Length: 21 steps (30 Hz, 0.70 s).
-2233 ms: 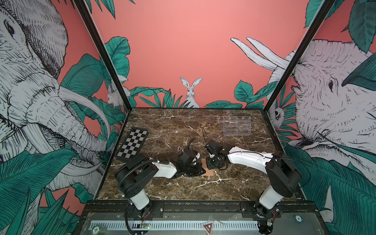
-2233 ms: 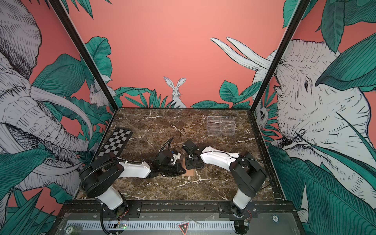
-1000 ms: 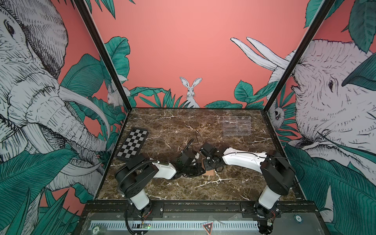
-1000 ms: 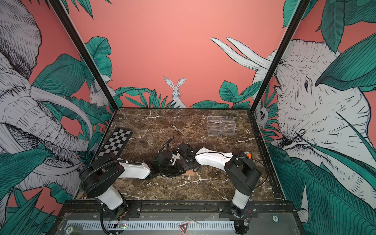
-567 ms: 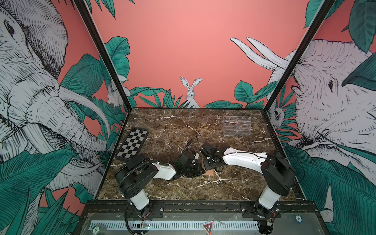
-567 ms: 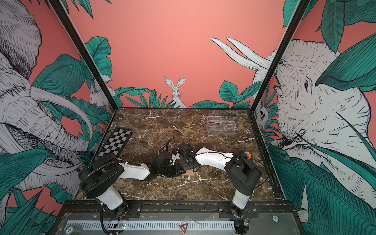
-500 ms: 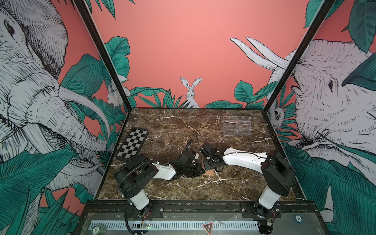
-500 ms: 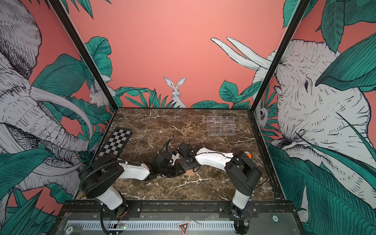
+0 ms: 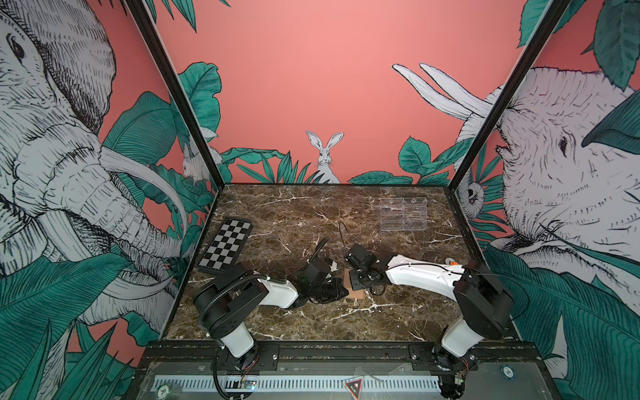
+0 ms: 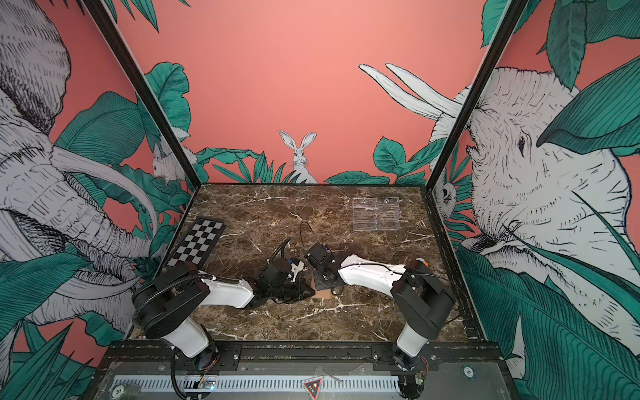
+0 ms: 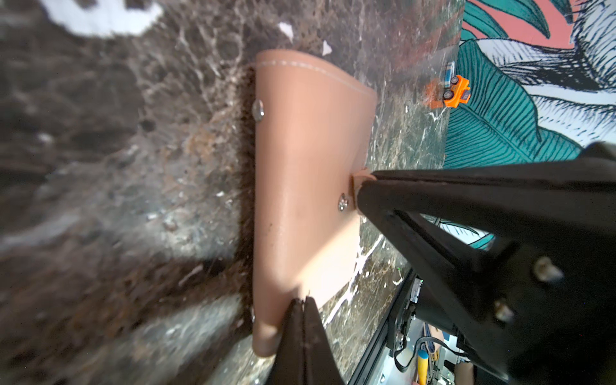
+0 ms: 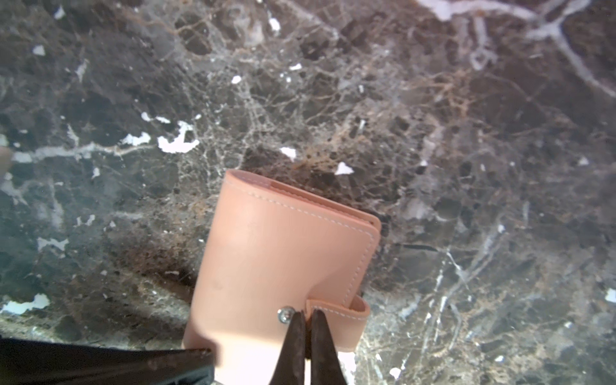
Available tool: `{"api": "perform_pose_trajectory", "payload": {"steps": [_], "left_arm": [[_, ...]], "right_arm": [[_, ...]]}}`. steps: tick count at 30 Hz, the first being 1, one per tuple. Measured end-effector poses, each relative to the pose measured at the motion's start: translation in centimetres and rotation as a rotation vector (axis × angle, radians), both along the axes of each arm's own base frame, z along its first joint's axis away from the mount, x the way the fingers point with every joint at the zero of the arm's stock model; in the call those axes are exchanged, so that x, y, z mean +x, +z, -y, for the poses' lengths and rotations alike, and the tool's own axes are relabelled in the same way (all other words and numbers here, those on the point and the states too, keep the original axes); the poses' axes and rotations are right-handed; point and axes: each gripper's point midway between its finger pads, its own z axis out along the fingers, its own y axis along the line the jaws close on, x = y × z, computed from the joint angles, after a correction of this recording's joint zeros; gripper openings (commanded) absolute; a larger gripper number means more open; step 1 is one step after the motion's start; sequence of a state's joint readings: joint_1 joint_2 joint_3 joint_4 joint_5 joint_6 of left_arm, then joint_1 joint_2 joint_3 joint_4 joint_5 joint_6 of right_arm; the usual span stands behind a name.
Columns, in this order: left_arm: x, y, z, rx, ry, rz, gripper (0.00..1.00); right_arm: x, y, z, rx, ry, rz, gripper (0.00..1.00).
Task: Take the credit cards out of the card holder
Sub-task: Open the button on the card holder.
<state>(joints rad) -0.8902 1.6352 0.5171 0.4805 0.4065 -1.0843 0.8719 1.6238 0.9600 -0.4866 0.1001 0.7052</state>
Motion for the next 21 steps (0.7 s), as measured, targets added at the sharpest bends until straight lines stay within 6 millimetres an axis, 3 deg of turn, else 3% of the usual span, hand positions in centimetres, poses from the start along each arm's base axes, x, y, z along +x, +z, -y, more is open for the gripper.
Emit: {"api": "perform_pose_trajectory", "payload": {"steps": [7,21], "left_arm": [[0.0,-0.1,-0.1,-0.008,0.012,-0.004,0.00],[0.0,0.1,0.0,-0.022,0.017,-0.001,0.00]], "right_arm": [[0.7,1.1,1.7,0.056,-0.068,0.028,0.00],[0.5,0.1,4.9,0.044,-0.138,0.008,0.00]]}}
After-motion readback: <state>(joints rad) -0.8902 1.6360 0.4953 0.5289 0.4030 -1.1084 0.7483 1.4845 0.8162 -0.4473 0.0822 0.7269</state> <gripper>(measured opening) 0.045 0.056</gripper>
